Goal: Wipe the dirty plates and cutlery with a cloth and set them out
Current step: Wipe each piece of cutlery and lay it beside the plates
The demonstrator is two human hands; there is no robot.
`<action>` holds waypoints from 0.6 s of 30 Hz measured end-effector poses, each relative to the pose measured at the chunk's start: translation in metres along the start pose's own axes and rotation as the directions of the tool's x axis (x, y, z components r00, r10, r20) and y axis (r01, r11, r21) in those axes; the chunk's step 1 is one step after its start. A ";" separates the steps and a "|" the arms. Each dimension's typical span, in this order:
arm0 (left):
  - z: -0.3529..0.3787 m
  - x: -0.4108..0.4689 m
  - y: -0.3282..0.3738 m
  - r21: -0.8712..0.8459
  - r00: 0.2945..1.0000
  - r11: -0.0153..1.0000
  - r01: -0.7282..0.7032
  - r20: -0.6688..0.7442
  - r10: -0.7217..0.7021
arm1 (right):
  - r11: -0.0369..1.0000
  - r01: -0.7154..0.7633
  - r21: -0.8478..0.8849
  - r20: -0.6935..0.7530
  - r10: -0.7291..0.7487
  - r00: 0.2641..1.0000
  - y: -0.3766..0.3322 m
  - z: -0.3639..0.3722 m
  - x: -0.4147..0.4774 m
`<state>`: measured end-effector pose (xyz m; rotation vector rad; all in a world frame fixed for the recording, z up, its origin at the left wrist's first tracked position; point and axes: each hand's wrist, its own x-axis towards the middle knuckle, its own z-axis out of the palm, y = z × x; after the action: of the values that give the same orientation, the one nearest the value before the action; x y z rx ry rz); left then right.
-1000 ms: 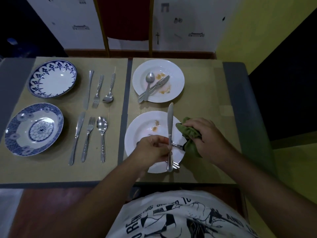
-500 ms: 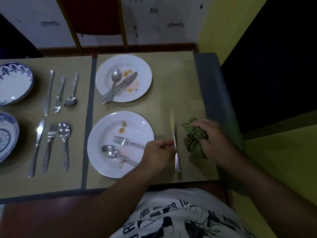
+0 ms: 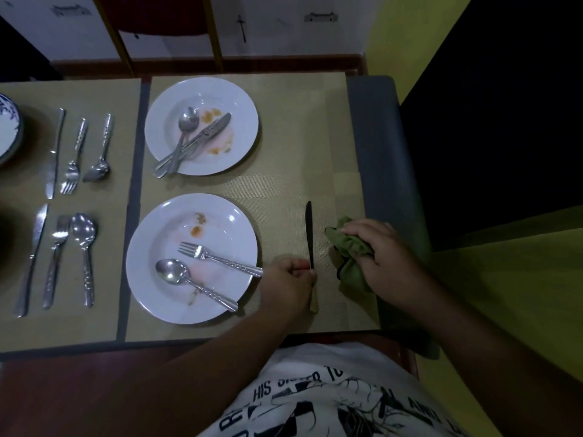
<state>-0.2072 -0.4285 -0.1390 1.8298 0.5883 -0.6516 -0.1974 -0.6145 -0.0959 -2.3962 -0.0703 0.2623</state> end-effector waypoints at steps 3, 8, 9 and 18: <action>0.000 -0.006 0.000 0.080 0.997 0.994 -0.075 -0.030 0.077 | 1.000 0.020 0.022 -0.011 -0.019 1.000 0.000 0.001 0.003; -0.010 -0.017 -0.003 0.356 0.869 0.799 -0.484 0.090 0.487 | 0.999 0.020 0.031 -0.018 -0.020 1.000 -0.001 0.002 0.004; -0.013 -0.018 -0.006 0.457 0.776 0.639 -0.619 0.230 0.588 | 0.999 0.021 0.032 -0.020 -0.020 1.000 -0.002 0.003 0.004; -0.008 -0.005 -0.034 0.750 0.704 0.034 -0.661 0.604 0.372 | 0.999 0.038 -0.003 -0.021 -0.039 0.999 -0.007 0.008 0.004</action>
<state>-0.2323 -0.4108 -0.1557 2.7753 -1.0063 -0.7302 -0.1954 -0.6033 -0.0979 -2.3975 -0.1068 0.2185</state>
